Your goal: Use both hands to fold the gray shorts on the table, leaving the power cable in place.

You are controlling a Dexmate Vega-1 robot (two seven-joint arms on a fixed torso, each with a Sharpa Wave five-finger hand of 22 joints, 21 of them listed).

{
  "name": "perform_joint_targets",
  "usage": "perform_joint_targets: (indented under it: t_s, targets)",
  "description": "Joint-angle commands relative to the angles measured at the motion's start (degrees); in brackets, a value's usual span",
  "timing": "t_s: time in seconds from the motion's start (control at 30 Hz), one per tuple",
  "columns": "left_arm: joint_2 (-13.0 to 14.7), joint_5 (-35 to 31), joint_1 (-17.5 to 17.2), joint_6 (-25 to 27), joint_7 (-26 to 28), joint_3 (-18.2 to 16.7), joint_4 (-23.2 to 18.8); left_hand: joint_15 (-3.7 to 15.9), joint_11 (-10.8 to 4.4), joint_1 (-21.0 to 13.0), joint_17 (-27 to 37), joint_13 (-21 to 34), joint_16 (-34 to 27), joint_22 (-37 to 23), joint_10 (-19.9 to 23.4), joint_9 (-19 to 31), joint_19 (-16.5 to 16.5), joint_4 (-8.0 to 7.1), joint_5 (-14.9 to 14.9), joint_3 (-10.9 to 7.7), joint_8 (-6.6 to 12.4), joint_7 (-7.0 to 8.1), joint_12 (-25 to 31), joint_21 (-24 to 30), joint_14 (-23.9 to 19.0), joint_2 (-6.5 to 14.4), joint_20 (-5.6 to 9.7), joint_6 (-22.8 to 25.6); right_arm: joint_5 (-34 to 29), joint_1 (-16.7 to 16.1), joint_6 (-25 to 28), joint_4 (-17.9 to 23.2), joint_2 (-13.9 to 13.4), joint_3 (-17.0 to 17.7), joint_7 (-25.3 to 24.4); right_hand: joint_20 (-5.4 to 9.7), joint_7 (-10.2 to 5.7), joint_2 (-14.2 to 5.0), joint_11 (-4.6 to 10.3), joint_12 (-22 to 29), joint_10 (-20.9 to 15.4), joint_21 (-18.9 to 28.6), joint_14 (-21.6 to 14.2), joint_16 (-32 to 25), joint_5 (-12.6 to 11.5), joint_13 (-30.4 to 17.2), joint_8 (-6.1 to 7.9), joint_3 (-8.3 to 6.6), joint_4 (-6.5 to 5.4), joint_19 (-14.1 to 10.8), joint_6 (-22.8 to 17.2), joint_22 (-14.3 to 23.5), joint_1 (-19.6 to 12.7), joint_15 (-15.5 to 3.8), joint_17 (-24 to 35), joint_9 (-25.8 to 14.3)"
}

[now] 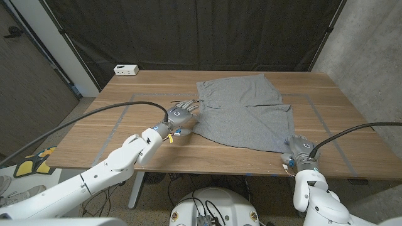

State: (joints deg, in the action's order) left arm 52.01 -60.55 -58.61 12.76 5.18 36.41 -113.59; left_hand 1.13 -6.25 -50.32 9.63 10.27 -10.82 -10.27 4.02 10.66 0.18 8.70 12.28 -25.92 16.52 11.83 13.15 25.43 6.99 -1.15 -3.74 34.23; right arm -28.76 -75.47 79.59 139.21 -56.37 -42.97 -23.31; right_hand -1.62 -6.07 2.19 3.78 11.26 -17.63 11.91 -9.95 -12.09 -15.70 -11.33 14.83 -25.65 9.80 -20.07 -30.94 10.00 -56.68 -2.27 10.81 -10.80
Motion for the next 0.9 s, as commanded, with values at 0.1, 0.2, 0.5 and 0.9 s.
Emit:
perform_joint_targets:
  t_s: [0.1,0.2,0.5,0.9]
  targets:
    - [-1.81,2.06,2.47,-2.79,5.71,2.29,5.86,0.57,-0.83,-0.84,-0.04,0.18,-0.14,-0.33,1.54,0.1,1.21,-0.04,-0.57,0.61,0.11,-0.07,0.29,0.17,-1.22,1.02,0.04,3.29,4.22,3.29,-0.45,-3.23,-0.12,-2.52,-3.08,0.18,0.04,-0.09,0.07,0.95,-2.24,0.45,-1.67,-0.64,-0.33,-0.28,0.72,0.22,-0.29,-1.31,-2.54,0.21,-1.74,-3.45,0.29,-0.23]
    - [-2.42,4.47,3.3,-4.32,5.7,2.7,7.28,0.6,-1.28,-1.16,-0.05,0.17,-0.08,-0.35,1.96,0.06,1.46,-0.01,-0.76,0.92,0.07,0.32,0.19,0.05,-1.69,1.23,0.01,4.42,6.0,3.41,-1.17,-3.45,-0.32,-1.98,-3.78,0.18,-0.4,-0.33,0.51,1.14,-3.3,0.46,-2.26,-0.84,-0.32,-0.27,1.36,0.64,-0.48,-1.63,-5.02,0.22,-2.29,-3.73,0.36,-0.21]
    - [-4.27,9.65,5.27,-8.65,8.71,3.76,10.86,0.92,-1.87,-4.2,-0.07,0.13,0.02,-0.5,6.3,0.02,3.25,0.2,-1.53,2.34,1.35,-2.24,0.08,-0.63,-4.48,4.01,-0.5,16.82,8.12,4.98,-3.61,-5.28,-0.51,-2.39,-6.67,0.92,-0.47,-2.29,2.03,2.31,-9.78,0.53,-5.04,-1.87,0.23,-0.2,4.01,2.66,-1.0,-3.01,-17.71,0.29,-4.72,-5.66,0.7,0.09]
    - [-5.29,11.55,6.3,-7.55,10.36,4.37,11.89,1.35,-1.44,-7.79,-0.12,0.19,0.46,-0.81,10.68,1.72,5.79,0.18,-2.1,3.41,3.13,-8.37,-0.65,-0.45,-8.03,7.94,-0.57,26.13,11.1,4.36,-7.39,-6.62,-0.01,0.7,-9.29,2.14,3.24,-5.31,3.33,3.14,-17.49,0.85,-8.96,-3.6,1.98,-0.1,6.55,5.58,-1.29,-4.99,-32.42,0.39,-6.6,-8.31,1.11,0.09]
